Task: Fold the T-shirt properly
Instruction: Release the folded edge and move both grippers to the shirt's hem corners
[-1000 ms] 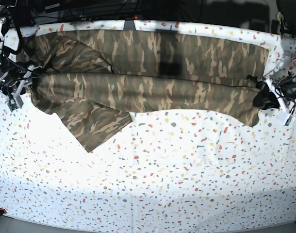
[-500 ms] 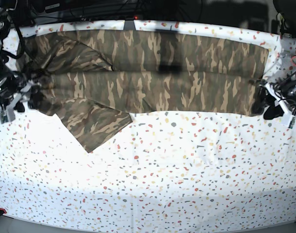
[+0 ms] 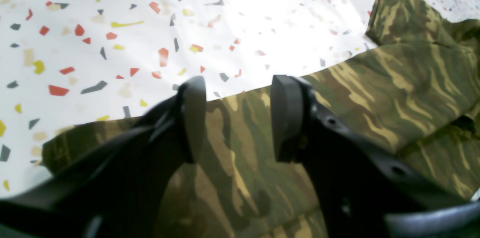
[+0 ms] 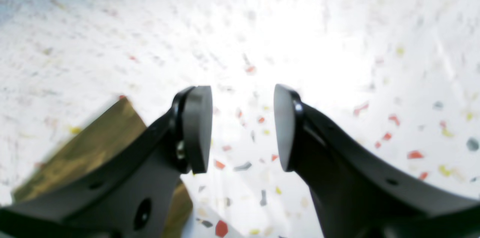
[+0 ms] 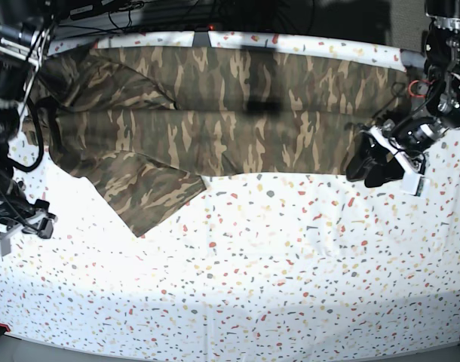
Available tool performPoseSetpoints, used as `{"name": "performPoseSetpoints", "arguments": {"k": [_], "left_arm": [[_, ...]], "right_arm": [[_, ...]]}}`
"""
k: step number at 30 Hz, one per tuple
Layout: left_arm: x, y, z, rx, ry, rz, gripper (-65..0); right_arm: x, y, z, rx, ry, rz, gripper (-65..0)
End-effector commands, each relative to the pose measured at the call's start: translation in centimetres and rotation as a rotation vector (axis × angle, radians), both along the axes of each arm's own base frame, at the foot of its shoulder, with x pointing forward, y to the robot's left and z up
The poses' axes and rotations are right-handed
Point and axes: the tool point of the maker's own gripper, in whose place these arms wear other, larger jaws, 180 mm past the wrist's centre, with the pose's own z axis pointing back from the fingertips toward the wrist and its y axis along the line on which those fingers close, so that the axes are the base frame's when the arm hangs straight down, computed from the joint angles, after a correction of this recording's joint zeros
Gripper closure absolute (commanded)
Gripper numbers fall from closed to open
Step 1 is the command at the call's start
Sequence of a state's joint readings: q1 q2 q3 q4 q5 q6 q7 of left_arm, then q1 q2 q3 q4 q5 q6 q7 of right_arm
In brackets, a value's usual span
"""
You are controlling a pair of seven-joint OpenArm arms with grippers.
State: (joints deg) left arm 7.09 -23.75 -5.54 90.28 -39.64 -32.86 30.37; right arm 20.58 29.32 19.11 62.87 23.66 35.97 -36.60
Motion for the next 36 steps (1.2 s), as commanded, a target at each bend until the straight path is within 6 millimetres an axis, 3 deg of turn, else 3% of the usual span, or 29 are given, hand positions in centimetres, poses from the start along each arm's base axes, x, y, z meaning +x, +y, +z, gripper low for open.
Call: {"name": "performPoseSetpoints", "arguments": {"k": [1,7,11,19,22,27,30,36], "left_arm": [[0.8,0.3,1.6,-0.011,-0.052,0.003,-27.6],[0.7,0.3,1.5,-0.011,-0.049,0.003,-27.6],[0.5,-0.2,1.1,-0.016,-0.03,-0.001,-27.6],[0.2,-0.7,0.6,-0.017,-0.005,-0.008,-27.6],[0.2,-0.7,0.6,-0.017,-0.005,-0.008,-27.6],[0.2,-0.7,0.6,-0.017,-0.005,-0.008,-27.6],[0.2,-0.7,0.6,-0.018,-0.005,-0.008,-27.6],[0.3,-0.6,0.6,-0.017,-0.006,-0.008,-27.6]], "right_arm": [[1.8,0.2,2.1,-0.011,-0.049,0.038,-27.2],[4.8,4.2,-0.9,-0.006,0.074,0.157,-27.2],[5.8,6.5,-3.0,0.014,0.133,0.183,-27.2],[4.6,10.0,-8.3,-0.055,0.273,0.243,-27.2],[4.5,10.6,-8.6,-0.052,0.281,0.251,-26.1],[2.5,10.8,-9.7,-0.023,0.41,0.266,-14.8],[2.3,10.9,-9.6,0.006,0.42,0.264,0.0],[3.4,11.1,-7.6,0.034,0.353,0.283,0.0]]}}
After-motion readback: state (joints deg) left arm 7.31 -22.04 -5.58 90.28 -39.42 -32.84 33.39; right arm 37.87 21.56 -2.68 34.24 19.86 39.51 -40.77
